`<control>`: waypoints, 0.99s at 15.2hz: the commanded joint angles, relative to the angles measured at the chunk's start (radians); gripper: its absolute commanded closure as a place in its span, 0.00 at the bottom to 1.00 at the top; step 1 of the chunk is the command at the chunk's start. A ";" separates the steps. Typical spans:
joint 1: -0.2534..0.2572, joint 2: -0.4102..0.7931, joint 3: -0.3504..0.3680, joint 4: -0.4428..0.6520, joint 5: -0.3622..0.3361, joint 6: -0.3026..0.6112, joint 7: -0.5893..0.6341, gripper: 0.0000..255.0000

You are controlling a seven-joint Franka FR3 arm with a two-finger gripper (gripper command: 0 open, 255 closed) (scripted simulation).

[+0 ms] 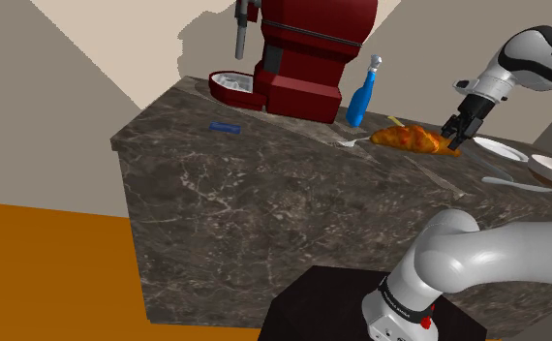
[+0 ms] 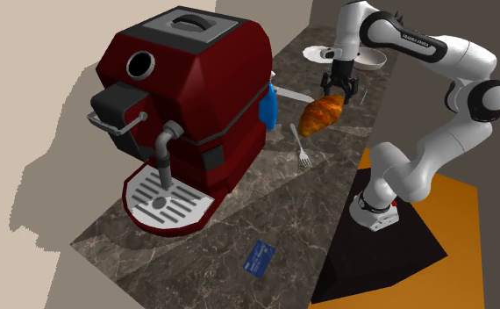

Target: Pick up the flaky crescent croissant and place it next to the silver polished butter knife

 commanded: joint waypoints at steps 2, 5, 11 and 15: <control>0.000 0.000 0.000 0.000 0.000 0.000 0.000 0.00; 0.013 0.020 -0.002 0.048 0.007 -0.026 -0.007 0.00; 0.051 0.080 -0.017 0.189 0.026 -0.102 -0.029 0.00; 0.051 0.080 -0.017 0.189 0.026 -0.102 -0.029 0.00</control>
